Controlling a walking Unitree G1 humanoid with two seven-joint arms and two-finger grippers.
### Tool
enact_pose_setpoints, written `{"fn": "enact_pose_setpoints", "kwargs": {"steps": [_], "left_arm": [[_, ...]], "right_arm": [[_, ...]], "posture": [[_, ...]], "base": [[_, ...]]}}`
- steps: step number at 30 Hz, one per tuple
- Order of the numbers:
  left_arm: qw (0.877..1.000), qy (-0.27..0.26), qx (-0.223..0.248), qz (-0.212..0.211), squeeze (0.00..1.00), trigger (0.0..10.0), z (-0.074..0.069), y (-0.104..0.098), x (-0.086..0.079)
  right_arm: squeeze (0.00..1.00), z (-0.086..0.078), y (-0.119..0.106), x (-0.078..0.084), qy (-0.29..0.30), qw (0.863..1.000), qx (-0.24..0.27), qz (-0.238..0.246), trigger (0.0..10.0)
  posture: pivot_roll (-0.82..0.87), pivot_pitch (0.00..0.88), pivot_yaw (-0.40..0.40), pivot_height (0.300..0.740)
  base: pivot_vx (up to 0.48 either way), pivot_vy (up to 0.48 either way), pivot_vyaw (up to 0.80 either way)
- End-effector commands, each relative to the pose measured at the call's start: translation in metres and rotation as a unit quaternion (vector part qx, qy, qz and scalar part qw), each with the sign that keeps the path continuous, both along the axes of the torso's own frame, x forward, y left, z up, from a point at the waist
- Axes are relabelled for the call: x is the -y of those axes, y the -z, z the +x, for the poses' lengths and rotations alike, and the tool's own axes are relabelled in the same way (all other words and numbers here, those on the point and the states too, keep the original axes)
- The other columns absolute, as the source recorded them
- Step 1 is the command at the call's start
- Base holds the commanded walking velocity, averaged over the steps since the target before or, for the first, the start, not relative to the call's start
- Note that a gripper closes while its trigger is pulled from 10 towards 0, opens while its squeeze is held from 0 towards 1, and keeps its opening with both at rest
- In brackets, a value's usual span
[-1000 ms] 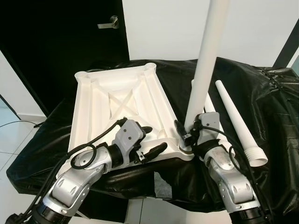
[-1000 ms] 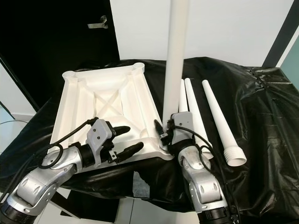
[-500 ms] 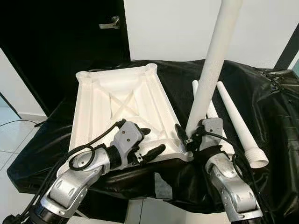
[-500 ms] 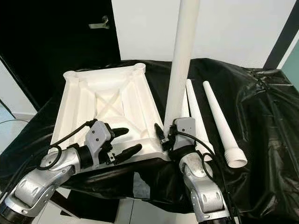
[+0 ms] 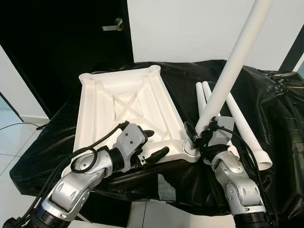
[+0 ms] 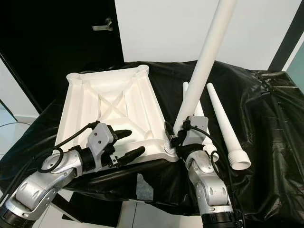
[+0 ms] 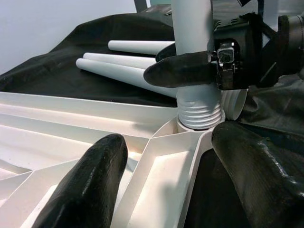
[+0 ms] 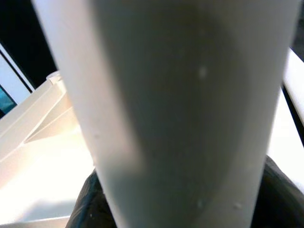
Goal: Building children table
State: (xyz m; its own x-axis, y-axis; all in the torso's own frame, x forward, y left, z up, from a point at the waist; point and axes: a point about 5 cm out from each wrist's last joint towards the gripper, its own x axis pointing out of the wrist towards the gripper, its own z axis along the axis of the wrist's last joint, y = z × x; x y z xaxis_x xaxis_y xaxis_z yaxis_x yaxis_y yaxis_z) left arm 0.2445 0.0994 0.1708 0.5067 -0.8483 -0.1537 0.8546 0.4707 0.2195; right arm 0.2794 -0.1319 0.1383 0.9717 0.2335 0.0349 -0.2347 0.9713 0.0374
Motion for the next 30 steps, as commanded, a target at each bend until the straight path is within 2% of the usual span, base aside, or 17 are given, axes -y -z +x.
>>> {"fn": "enact_pose_setpoints", "kwargs": {"steps": [1, 6, 16, 20, 24, 30], "left_arm": [[0.998, 0.067, -0.011, 0.015, 0.0, 10.0, -0.007, 0.001, 0.002], [0.998, 0.066, -0.01, 0.015, 0.0, 10.0, -0.007, 0.001, 0.001], [0.998, 0.064, -0.006, 0.016, 0.0, 10.0, -0.004, -0.002, 0.0], [0.998, 0.064, -0.005, 0.017, 0.0, 10.0, -0.004, -0.002, 0.0], [0.998, 0.062, -0.002, 0.016, 0.0, 10.0, -0.002, -0.004, 0.0], [0.998, 0.065, -0.001, 0.017, 0.0, 10.0, -0.003, -0.005, 0.0]], "right_arm": [[0.0, -0.005, 0.02, 0.003, -0.004, 0.998, -0.036, -0.043, 10.0], [0.0, -0.013, 0.029, -0.004, -0.044, 0.995, -0.027, -0.087, 10.0], [0.0, -0.021, 0.041, -0.003, -0.082, 0.991, -0.023, -0.104, 10.0], [0.0, -0.022, 0.042, -0.002, -0.071, 0.994, -0.028, -0.072, 10.0], [0.0, -0.018, 0.039, 0.001, -0.035, 0.997, -0.048, 0.046, 10.0], [0.0, -0.015, 0.036, 0.001, -0.04, 0.998, -0.039, 0.04, 10.0]], "posture": [[0.04, 0.0, 0.023, 0.74], [0.04, 0.0, 0.024, 0.74], [0.04, 0.0, 0.035, 0.74], [0.04, 0.0, 0.035, 0.74], [0.04, 0.0, 0.038, 0.74], [0.04, 0.0, 0.039, 0.74]], "base": [[0.0, 0.0, 0.0], [0.0, 0.0, 0.0], [0.0, 0.0, 0.0], [0.0, 0.0, 0.0], [0.0, 0.0, 0.0], [0.0, 0.0, 0.0]]}}
